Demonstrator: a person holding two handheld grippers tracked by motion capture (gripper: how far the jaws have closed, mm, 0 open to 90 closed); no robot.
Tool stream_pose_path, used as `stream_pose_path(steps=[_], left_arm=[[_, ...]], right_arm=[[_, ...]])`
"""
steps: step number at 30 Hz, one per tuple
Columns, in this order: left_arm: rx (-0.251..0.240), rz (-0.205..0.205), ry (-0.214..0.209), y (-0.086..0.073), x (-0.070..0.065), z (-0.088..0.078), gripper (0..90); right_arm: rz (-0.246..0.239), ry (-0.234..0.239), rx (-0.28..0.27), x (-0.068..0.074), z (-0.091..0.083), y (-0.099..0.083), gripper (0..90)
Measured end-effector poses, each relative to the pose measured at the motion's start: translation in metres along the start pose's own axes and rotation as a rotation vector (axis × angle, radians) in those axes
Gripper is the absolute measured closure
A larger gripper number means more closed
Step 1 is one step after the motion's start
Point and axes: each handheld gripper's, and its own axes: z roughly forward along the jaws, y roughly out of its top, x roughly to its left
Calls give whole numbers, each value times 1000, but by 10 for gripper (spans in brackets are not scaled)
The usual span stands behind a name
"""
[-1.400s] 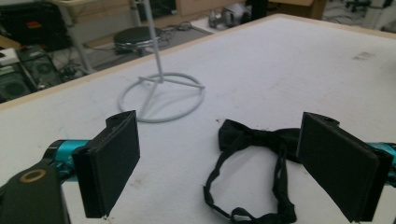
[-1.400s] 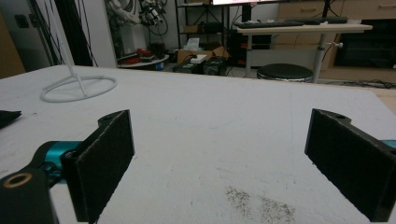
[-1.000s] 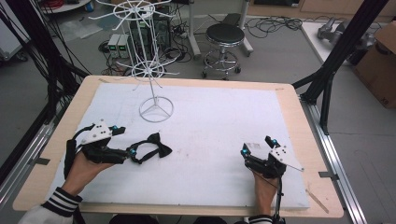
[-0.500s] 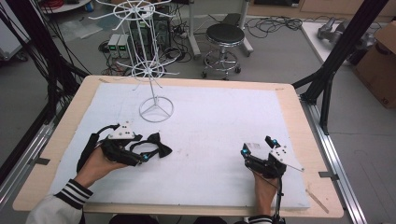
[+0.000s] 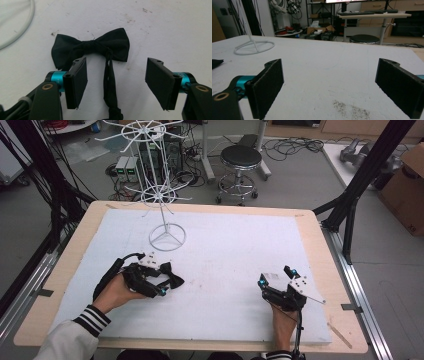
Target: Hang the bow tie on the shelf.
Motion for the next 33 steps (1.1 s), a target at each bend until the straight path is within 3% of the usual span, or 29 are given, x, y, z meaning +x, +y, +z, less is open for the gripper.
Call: stream_pose_path(steps=[3, 8, 12, 24, 33], left_arm=[[41, 2, 2, 3, -1, 7, 381], [69, -6, 0, 4, 0, 11, 425], [103, -16, -1, 3, 2, 13, 506], [135, -29, 1, 3, 6, 21, 635], [145, -28, -1, 4, 4, 22, 837]], right_arm=[[1, 0, 0, 0, 0, 0, 72], [1, 0, -1, 0, 0, 0, 71], [2, 0, -1, 0, 0, 0, 71], [7, -1, 0, 0, 0, 0, 71], [8, -2, -1, 0, 0, 0, 71]])
